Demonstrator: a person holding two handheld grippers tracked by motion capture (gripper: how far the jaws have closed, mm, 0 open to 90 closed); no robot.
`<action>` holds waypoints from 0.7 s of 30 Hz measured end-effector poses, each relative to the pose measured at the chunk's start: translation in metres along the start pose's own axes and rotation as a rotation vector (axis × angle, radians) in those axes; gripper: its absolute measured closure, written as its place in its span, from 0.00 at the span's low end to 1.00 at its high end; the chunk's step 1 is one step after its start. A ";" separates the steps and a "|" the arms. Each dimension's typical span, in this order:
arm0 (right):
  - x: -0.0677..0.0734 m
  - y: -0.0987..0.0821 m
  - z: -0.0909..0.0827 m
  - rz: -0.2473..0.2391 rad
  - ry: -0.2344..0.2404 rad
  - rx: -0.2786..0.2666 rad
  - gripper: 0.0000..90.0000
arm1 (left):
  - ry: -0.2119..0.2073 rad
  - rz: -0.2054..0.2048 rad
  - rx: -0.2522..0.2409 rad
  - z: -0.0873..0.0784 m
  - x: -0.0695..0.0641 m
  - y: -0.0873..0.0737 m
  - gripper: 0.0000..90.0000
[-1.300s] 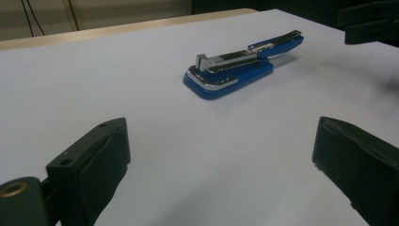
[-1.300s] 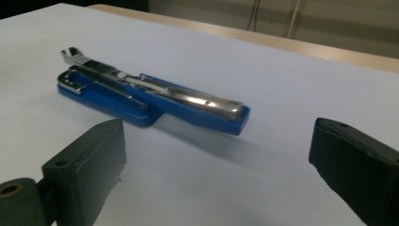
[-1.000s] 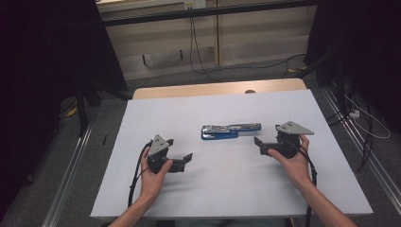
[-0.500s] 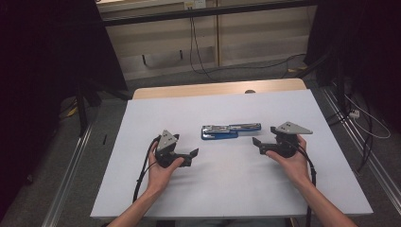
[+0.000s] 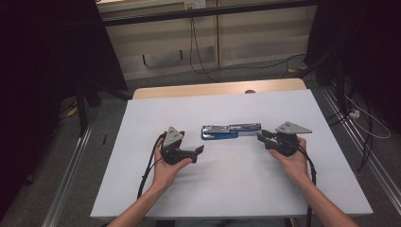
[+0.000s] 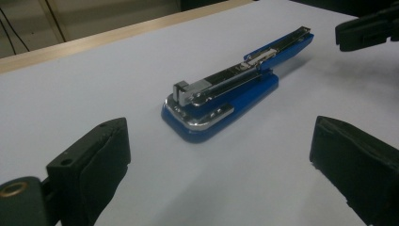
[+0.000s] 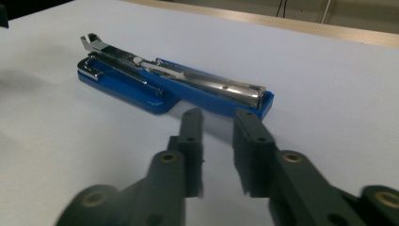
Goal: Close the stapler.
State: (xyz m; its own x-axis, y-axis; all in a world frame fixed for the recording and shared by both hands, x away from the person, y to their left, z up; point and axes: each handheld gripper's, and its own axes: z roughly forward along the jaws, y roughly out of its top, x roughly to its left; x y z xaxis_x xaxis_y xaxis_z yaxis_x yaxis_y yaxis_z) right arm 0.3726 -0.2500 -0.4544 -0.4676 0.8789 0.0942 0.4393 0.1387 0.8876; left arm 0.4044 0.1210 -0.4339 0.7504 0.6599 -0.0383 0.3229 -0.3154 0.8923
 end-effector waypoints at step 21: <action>-0.003 0.000 0.000 -0.024 0.032 0.025 1.00 | -0.029 -0.013 -0.011 0.029 0.001 0.018 0.62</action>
State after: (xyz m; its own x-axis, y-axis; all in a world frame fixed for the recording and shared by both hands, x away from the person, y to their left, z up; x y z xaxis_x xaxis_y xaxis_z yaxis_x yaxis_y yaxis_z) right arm 0.3744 -0.2529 -0.4549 -0.5023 0.8602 0.0877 0.4464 0.1711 0.8783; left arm 0.4278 0.0962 -0.4315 0.7627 0.6438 -0.0627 0.3267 -0.2997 0.8963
